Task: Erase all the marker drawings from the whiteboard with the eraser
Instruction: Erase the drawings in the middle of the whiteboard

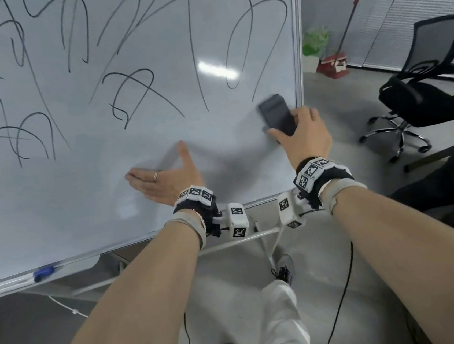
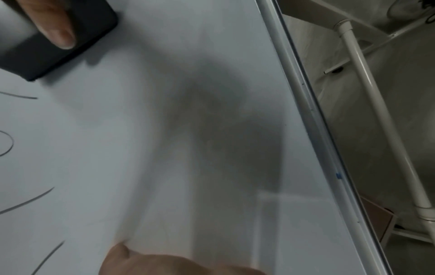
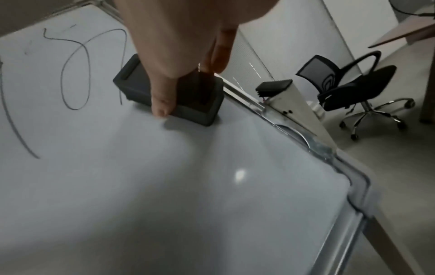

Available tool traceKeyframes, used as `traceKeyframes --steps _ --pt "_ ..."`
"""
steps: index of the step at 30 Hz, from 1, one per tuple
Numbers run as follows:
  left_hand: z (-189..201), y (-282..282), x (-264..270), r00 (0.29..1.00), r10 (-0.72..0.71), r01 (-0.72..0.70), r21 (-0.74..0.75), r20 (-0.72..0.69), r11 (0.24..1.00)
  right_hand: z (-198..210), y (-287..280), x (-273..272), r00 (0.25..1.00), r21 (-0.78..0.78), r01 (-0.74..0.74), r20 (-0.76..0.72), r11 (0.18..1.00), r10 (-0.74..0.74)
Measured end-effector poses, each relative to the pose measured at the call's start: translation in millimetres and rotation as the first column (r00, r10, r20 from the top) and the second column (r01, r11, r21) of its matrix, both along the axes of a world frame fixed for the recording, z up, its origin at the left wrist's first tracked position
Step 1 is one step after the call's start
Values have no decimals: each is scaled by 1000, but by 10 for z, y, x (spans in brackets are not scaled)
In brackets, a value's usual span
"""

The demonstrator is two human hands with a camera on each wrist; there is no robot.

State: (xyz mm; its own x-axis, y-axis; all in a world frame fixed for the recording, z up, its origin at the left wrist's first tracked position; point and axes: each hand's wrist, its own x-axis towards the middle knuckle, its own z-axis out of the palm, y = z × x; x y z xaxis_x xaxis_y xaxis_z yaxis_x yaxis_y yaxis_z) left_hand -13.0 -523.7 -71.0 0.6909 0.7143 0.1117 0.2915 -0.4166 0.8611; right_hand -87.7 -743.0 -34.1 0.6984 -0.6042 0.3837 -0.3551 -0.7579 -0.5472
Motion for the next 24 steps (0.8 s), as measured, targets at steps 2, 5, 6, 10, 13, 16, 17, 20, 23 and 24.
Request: traceKeyframes --steps 2,5,6,10,13,16,17,20,23,24 --pt "5 13 4 1000 8 -8 3 -5 1000 -52 76 5 997 67 77 1 995 -77" --pt "2 55 40 999 36 -36 19 -17 999 -253 317 -84 997 122 55 -52 991 -49" --pt "6 69 56 999 50 -50 18 -20 999 -291 391 -99 998 101 5 -68 995 2" --pt "129 29 79 997 39 -41 -30 -59 999 22 465 73 999 100 -38 12 994 37" --pt "348 -32 94 998 61 -62 -63 -7 996 417 386 248 996 162 -15 88 987 0" --pt "595 61 194 996 89 -87 -92 20 992 657 277 348 969 313 50 213 949 -121" --pt "646 131 241 992 120 -116 -107 27 987 694 259 352 960 353 80 225 932 -167" --pt "684 408 387 975 220 -214 -149 27 966 695 344 396 964 284 140 178 949 -195" --pt "611 662 413 979 203 -203 -194 -16 960 655 702 532 980 173 20 192 985 -54" --pt "590 734 399 980 197 -199 -212 -30 957 647 873 599 980 147 -50 198 988 20"
